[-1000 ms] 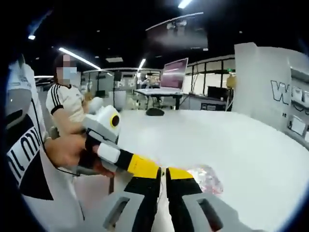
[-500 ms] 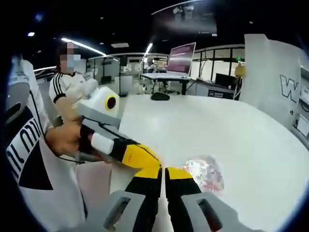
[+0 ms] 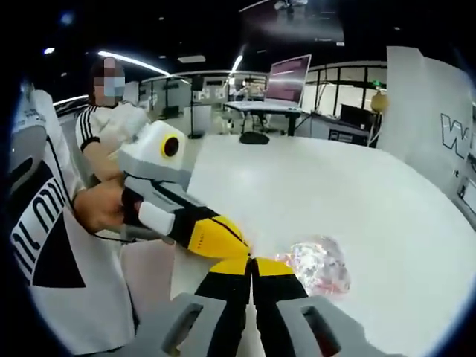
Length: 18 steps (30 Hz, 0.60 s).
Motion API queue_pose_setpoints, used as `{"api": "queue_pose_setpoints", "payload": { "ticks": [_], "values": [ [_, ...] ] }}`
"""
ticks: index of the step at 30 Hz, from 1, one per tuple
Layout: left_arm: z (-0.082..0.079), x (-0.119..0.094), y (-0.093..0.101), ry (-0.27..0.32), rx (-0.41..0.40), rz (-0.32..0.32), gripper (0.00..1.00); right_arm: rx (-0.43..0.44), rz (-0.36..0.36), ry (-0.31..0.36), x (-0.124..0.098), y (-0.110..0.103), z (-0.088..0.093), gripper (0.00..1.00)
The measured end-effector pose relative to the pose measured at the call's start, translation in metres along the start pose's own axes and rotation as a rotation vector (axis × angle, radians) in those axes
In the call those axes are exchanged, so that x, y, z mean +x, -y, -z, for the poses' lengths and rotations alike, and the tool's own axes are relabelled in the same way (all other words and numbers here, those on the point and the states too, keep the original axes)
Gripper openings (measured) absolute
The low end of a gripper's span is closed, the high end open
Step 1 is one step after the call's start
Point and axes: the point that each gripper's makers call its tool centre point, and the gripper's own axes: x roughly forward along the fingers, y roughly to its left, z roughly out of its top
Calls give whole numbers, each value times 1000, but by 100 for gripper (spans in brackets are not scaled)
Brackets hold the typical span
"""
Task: Open the resealable bag by pulling the two sides of the seal apart until the entire bag opening is separated and visibly accessible.
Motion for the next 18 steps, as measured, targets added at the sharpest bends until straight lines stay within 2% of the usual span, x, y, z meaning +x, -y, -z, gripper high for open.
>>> {"api": "queue_pose_setpoints", "payload": {
  "ticks": [4,12,18],
  "values": [
    [-1,1,0,1,-18,8,3,4,6,3,-1,1,-1,0],
    [1,1,0,-16,14,-11,1,-20,24,-16,0,-1,1,0],
    [1,1,-4,-19,21,-24,0,-98,109,-17,-4,4,-4,0]
  ]
}}
